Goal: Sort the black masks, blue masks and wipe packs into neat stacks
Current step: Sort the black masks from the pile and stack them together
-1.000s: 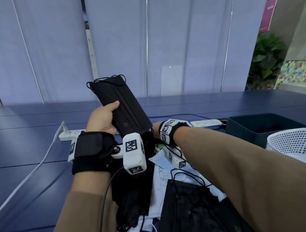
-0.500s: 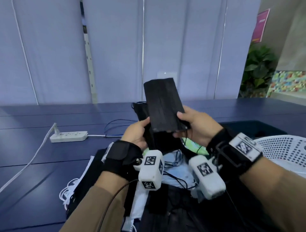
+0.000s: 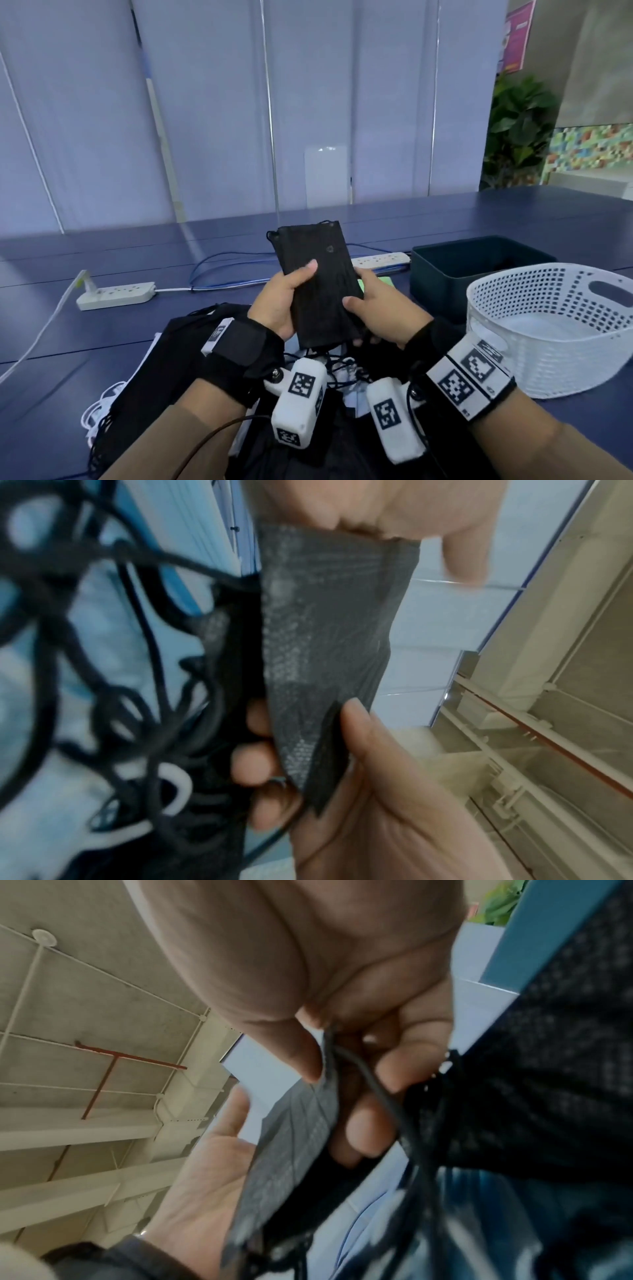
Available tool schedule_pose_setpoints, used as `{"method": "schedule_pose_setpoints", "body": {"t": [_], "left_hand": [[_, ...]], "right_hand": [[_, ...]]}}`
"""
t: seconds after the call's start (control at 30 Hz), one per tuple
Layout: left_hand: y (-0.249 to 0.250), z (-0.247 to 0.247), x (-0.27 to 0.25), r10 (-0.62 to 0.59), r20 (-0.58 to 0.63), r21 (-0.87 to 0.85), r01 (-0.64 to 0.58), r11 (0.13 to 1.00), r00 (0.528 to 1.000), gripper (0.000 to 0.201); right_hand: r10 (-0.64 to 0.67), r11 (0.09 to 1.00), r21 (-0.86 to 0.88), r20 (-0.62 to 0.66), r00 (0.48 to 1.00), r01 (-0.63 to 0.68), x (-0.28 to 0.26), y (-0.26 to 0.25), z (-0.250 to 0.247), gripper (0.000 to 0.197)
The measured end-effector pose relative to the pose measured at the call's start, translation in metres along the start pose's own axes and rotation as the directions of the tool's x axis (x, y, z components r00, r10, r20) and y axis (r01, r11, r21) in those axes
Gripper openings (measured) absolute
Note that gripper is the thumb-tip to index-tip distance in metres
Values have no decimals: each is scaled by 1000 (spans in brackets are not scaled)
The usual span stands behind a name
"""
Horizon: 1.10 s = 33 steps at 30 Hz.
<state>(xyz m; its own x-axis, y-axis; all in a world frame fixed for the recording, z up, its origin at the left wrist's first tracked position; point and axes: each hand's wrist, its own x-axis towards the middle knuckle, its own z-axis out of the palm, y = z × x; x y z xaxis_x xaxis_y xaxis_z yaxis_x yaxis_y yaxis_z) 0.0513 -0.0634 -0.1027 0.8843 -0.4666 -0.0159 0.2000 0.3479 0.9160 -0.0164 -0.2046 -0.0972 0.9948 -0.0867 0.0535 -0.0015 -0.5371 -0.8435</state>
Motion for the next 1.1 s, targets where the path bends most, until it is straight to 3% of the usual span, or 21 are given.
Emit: {"method": "schedule_pose_setpoints", "body": {"t": [0.03,0.1,0.13,0.2,0.3,0.4,0.63,0.8,0.9,1.0,1.1], "left_hand": [[1,2,0,56,-39,58,-53,997,998,24],[6,1,1,182,-67,144,-171,975,981,26],[10,2,0,237,-43,173,-226,959,971,28],[18,4,-5,315,26,218,-313,924,949,30],[22,8,-13,354,164,272,-387,881,921,29],[19,12,-18,348,249,329,-417,847,904,28],[26,22,-25,449,236,329,-506,798,862,23],[23,25,-22,549,77,321,-542,777,832,24],[18,23,-17,493,13,267,-478,837,870,30],[11,20,-14,265,113,183,-282,942,958,48],[3,19,-14,112,187,362,-175,916,976,37]], "right_hand": [[1,995,-96,-6,1000,-2,0,0,-5,42],[-23,972,-237,-83,996,3,1,2,-17,54],[-47,974,-228,-135,990,15,2,2,-24,57],[-98,995,-43,-170,981,91,1,0,-33,55],[-174,945,273,-49,984,181,-1,-6,-32,45],[-197,937,284,-47,979,202,0,-7,-17,57],[-269,853,391,-241,933,347,-9,-20,-4,53],[-160,810,526,-225,961,258,-7,-16,6,44],[-89,804,580,-101,991,131,-3,-8,12,39],[-46,678,701,-258,965,220,0,-7,8,34],[-26,532,782,-369,929,325,-1,-9,-5,23]]}}
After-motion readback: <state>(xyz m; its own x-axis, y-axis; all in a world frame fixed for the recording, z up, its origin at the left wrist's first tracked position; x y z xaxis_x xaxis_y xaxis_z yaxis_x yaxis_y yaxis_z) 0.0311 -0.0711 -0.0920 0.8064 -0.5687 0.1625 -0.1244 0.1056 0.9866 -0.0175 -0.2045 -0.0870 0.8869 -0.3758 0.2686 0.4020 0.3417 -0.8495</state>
